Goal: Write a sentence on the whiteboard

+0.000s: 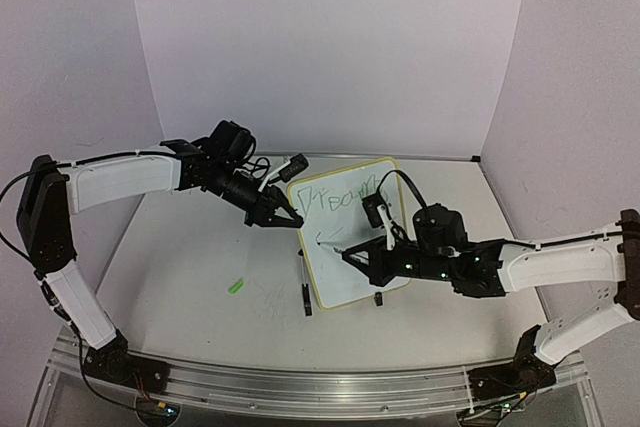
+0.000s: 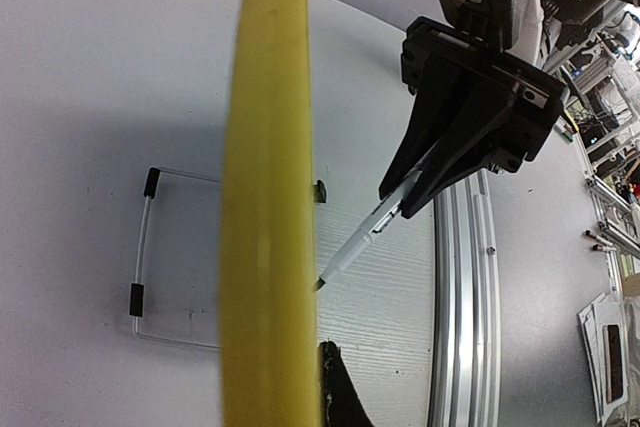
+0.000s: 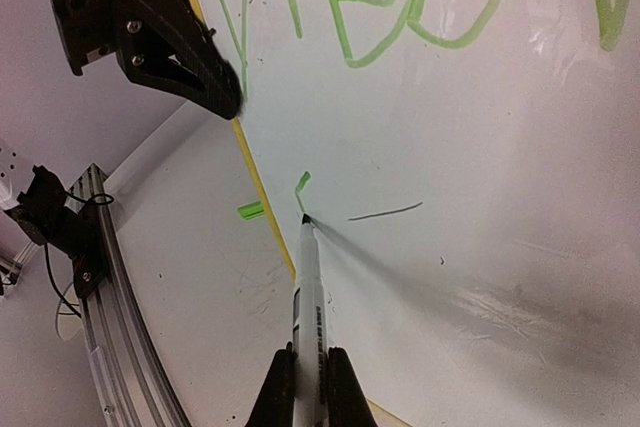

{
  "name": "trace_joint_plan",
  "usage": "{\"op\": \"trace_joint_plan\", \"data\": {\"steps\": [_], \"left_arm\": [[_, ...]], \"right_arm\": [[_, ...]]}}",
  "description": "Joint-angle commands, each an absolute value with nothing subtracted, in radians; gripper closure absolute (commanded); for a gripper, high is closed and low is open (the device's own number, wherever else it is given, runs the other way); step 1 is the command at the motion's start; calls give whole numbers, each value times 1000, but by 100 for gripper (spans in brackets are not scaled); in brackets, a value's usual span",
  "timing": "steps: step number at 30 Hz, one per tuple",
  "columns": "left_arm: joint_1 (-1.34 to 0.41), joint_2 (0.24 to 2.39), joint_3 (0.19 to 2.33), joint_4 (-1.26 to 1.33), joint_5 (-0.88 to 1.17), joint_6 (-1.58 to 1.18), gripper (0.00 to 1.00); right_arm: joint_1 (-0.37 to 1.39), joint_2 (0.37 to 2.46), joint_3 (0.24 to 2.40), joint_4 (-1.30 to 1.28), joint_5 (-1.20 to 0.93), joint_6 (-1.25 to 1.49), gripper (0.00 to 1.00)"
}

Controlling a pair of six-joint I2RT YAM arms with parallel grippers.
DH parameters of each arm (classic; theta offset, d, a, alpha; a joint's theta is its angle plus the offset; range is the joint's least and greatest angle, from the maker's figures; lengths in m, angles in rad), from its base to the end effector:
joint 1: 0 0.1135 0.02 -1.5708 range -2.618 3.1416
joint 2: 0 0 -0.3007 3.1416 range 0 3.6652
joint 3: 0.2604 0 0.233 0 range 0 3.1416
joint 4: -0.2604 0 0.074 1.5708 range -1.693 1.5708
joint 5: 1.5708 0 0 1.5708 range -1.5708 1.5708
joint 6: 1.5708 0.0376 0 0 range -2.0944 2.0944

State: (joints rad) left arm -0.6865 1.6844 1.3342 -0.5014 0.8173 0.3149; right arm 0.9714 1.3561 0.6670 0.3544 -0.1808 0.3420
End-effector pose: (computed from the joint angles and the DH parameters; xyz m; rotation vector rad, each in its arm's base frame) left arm 0.2548 -0.2442 0.3163 1.4577 1.8701 -1.1585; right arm 0.1482 0.2290 0.2740 -0.7571 1.9008 1.0329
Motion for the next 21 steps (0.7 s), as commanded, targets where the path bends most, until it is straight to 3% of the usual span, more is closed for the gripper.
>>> {"op": "trace_joint_plan", "data": {"steps": [1,21], "left_arm": [[-701,1695,1315,-602,749,355,100],[-702,1697,1315,-602,750,355,100]], "right_arm": [[966,1327,668,331,-136,339,100],[966,1324,748,320,-108,274,100]]}}
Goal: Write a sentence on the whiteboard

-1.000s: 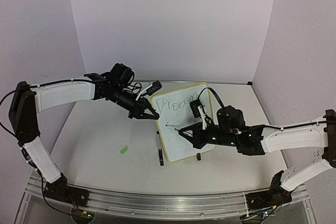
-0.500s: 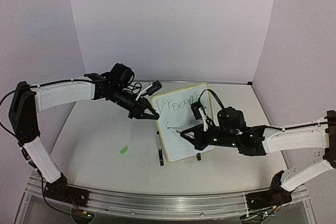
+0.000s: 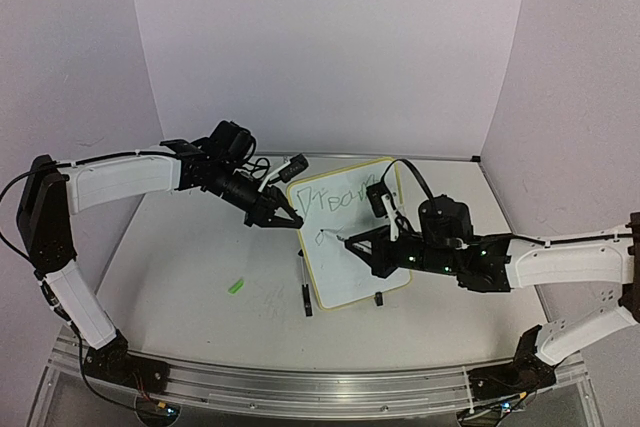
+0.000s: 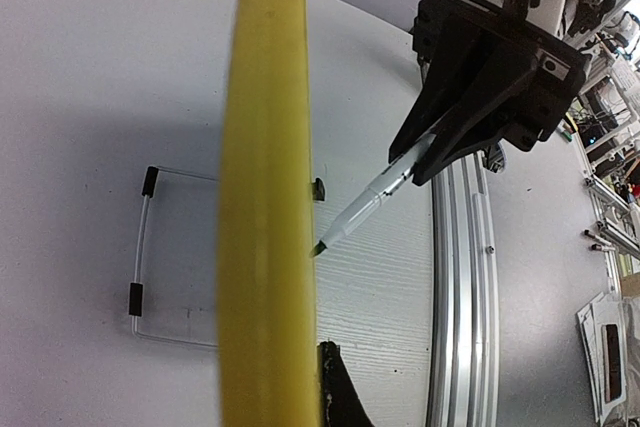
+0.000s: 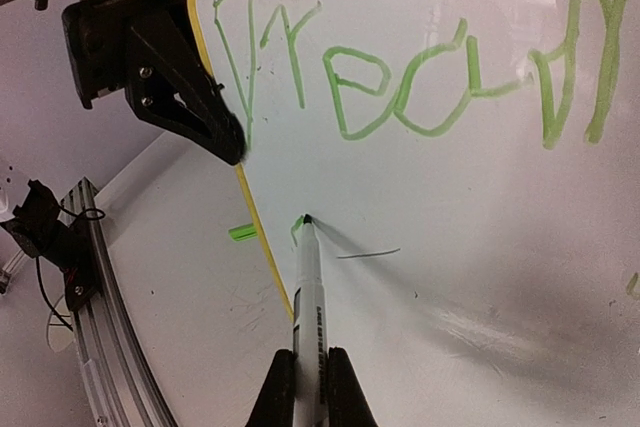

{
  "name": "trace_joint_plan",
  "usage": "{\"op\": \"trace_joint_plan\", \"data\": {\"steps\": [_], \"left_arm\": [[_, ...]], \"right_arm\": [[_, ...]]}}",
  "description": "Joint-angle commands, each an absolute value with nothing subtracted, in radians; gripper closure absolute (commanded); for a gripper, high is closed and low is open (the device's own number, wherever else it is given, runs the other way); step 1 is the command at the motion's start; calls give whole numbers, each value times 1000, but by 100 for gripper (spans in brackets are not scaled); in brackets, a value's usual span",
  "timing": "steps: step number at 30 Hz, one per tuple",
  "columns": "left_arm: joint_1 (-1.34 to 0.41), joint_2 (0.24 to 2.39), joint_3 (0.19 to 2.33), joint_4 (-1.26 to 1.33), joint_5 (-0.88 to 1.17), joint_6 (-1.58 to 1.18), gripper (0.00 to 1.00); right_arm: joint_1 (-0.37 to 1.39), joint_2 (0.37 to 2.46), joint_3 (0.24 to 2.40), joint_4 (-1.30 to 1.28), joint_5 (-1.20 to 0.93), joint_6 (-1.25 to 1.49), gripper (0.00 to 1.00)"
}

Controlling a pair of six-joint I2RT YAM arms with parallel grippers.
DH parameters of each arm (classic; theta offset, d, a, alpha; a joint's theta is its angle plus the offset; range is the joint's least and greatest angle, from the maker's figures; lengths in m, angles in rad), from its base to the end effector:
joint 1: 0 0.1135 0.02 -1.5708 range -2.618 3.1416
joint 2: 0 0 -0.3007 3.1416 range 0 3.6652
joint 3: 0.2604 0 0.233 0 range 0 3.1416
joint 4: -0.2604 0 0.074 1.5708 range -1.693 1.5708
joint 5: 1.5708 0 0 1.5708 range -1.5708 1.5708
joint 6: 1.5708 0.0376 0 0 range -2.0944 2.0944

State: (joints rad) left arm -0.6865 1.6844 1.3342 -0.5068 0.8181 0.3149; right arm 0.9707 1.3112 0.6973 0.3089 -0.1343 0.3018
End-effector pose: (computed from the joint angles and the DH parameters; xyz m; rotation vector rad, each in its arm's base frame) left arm 0.2544 -0.2440 0.3160 1.4584 1.8754 -1.1607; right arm 0.1469 0.2236 0.2901 -0.7481 1.8530 0.9779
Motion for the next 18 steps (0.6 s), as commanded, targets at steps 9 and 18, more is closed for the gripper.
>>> {"op": "trace_joint_plan", "data": {"steps": [9,18], "left_arm": [[-702,1698,1315,-602,750,354,100],[-702,1698,1316,-601,750,354,100]], "right_arm": [[965,1334,737,323,-108,287,100],[966,1293,664,323,-93,336,100]]}}
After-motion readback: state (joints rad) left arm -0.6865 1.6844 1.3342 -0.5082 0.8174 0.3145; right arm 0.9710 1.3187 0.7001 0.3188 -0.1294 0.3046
